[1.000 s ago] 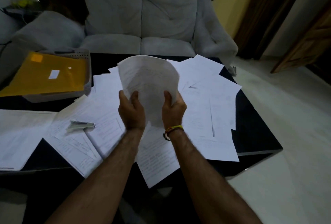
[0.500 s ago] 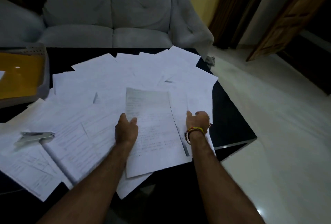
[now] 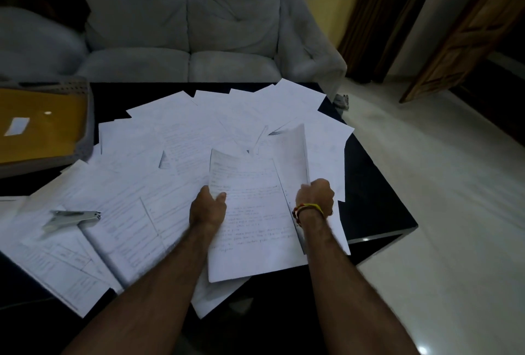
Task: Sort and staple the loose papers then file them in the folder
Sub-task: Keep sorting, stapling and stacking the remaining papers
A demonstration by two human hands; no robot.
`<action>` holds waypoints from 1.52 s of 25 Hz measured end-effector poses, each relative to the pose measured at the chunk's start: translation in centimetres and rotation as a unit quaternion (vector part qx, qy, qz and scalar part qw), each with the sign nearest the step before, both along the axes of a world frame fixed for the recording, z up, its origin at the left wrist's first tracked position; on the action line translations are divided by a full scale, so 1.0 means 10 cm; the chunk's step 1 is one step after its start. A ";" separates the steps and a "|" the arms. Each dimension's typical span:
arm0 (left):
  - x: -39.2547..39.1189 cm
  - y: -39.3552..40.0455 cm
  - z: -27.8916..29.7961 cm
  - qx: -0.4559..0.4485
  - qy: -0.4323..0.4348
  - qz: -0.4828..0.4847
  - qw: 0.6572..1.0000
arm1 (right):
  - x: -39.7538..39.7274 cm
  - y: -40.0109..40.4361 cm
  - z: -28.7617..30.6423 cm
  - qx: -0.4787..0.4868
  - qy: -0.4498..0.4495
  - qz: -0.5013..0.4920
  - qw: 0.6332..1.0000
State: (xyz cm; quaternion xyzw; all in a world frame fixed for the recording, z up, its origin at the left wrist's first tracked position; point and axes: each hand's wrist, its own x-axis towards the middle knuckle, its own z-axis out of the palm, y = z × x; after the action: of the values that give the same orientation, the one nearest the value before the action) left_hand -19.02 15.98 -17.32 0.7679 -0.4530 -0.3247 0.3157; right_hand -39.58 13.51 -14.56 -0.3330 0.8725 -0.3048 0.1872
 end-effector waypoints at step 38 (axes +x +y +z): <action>0.84 0.14 -0.08 -0.003 0.008 0.063 0.998 | 0.92 0.06 -0.21 0.066 -0.052 0.150 0.985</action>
State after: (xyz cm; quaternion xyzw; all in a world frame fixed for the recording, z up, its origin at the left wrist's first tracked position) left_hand -10.60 17.41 -18.09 0.7915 -0.4018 -0.3090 0.3415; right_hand -30.42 14.13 -16.65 -0.4304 0.8198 -0.2325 0.2977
